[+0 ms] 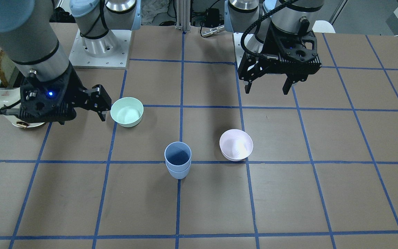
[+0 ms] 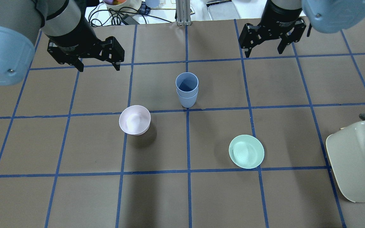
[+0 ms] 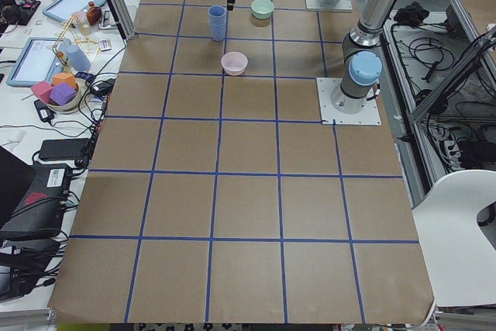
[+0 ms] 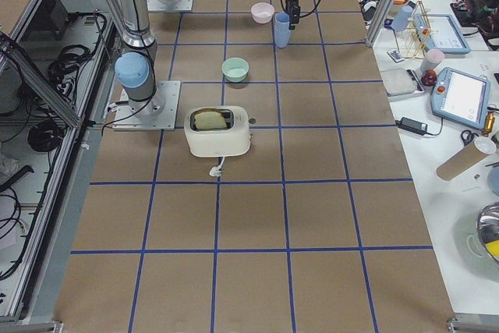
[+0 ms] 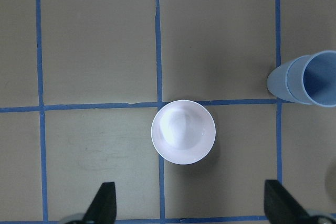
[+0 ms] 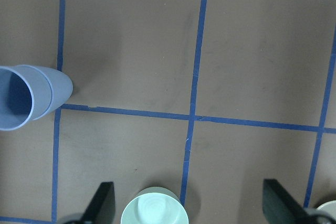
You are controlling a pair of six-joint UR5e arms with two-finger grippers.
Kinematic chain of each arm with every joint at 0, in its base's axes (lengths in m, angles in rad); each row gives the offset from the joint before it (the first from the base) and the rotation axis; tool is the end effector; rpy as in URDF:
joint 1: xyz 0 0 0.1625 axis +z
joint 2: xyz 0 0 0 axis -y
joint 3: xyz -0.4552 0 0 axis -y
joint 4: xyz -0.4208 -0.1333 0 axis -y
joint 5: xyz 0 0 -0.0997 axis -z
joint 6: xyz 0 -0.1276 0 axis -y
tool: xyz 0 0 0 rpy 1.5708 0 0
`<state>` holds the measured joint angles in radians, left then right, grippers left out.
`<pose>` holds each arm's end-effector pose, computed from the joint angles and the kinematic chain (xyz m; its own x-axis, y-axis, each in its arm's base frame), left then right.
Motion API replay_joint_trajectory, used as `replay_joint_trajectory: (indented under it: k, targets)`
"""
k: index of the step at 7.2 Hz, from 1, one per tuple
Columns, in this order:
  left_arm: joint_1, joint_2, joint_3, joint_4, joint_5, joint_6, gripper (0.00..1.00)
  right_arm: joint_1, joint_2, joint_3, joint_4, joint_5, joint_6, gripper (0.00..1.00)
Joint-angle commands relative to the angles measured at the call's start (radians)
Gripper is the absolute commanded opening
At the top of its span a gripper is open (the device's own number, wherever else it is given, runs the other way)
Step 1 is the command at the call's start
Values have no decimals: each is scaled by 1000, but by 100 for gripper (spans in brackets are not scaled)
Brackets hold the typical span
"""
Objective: Stack blue cups with both arms
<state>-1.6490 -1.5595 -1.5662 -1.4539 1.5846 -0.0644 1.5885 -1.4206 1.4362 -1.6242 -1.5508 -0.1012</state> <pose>-0.1726 -0.5194 0.5111 -0.9999 0.0125 -0.0051 0.0131 0.9910 -0.1330 0.1463 -0.5908 0.4823 -0.9927 -0.1193 -0.0161 -0.1186 0.9922 -0.0396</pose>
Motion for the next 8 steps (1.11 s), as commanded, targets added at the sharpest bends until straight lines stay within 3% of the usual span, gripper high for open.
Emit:
replay_joint_trajectory:
  k: [1, 8]
  targets:
    - [0, -1, 0, 0, 0, 0, 100, -7, -35, -8, 21, 5, -38, 100]
    - [1, 1, 0, 0, -2, 0, 100, -5, -46, 24, 12, 6, -25, 100]
